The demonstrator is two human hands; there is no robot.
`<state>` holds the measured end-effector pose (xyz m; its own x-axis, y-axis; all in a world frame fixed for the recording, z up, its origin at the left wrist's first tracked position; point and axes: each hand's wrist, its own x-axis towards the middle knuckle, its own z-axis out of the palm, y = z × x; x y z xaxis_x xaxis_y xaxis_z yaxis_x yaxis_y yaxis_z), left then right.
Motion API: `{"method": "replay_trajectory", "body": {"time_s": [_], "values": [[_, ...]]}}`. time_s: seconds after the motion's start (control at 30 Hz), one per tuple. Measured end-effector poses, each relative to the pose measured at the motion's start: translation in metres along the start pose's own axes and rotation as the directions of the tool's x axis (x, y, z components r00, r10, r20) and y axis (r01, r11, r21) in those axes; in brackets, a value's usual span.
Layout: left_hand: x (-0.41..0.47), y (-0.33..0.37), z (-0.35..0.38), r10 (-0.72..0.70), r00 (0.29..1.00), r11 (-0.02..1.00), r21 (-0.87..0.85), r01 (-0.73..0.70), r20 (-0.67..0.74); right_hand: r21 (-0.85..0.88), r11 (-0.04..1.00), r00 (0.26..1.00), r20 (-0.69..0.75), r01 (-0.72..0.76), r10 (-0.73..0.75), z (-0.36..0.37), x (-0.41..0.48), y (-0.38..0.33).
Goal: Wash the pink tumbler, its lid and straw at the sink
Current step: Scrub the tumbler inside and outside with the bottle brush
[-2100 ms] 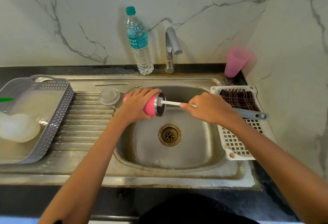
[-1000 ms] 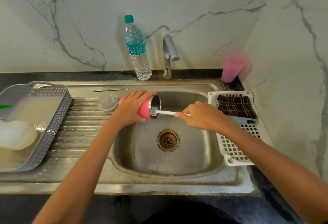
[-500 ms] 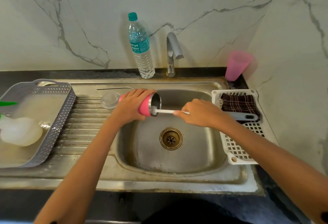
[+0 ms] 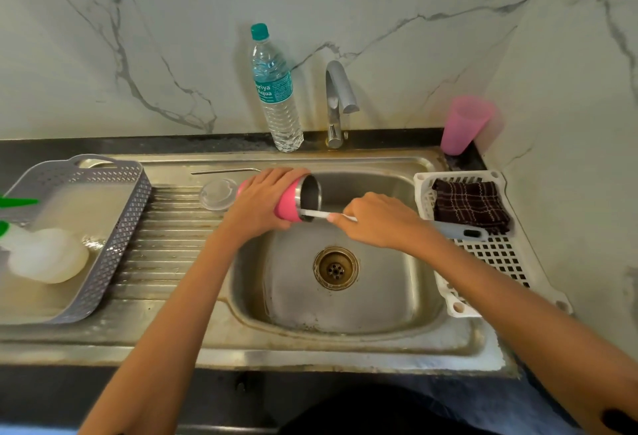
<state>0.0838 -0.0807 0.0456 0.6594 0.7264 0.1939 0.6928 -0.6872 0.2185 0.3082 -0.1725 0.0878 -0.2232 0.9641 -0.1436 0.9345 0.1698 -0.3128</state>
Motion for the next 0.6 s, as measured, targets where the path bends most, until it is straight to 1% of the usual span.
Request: {"method": "replay_trajectory", "body": {"time_s": [0.07, 0.2, 0.27, 0.33, 0.4, 0.47, 0.53, 0.6], "values": [[-0.006, -0.008, -0.002, -0.034, 0.999, 0.999, -0.025, 0.033, -0.027, 0.009, 1.000, 1.000, 0.006, -0.014, 0.014, -0.003, -0.010, 0.007], [0.000, 0.013, 0.006, 0.012, 1.000, 1.000, 0.000, -0.012, 0.019, -0.014, 1.000, 1.000, 0.003, 0.007, -0.007, 0.004, -0.002, -0.005], [-0.001, -0.001, 0.005, -0.007, 1.000, 1.000, 0.002, 0.007, 0.028, -0.003, 1.000, 1.000, -0.003, -0.003, 0.003, 0.002, -0.006, -0.002], [-0.004, -0.014, 0.002, -0.035, 0.999, 0.999, -0.023, 0.035, 0.004, -0.019, 1.000, 0.999, -0.030, -0.014, 0.014, -0.001, -0.014, 0.004], [0.000, -0.002, 0.001, -0.017, 1.000, 1.000, -0.024, 0.017, 0.006, -0.067, 0.998, 0.999, -0.046, -0.011, 0.008, -0.002, -0.011, -0.002], [0.008, 0.013, 0.006, 0.013, 1.000, 1.000, -0.021, -0.013, 0.016, -0.073, 0.997, 0.999, -0.050, -0.010, 0.006, 0.003, 0.000, -0.010], [0.006, 0.005, 0.006, 0.010, 1.000, 1.000, -0.026, -0.009, 0.022, -0.066, 0.998, 0.999, -0.039, -0.019, 0.017, 0.003, 0.001, -0.008], [-0.001, -0.009, 0.004, -0.028, 1.000, 0.998, -0.054, 0.029, 0.012, -0.061, 0.998, 0.999, -0.035, -0.027, 0.025, 0.003, -0.007, 0.002]]}}
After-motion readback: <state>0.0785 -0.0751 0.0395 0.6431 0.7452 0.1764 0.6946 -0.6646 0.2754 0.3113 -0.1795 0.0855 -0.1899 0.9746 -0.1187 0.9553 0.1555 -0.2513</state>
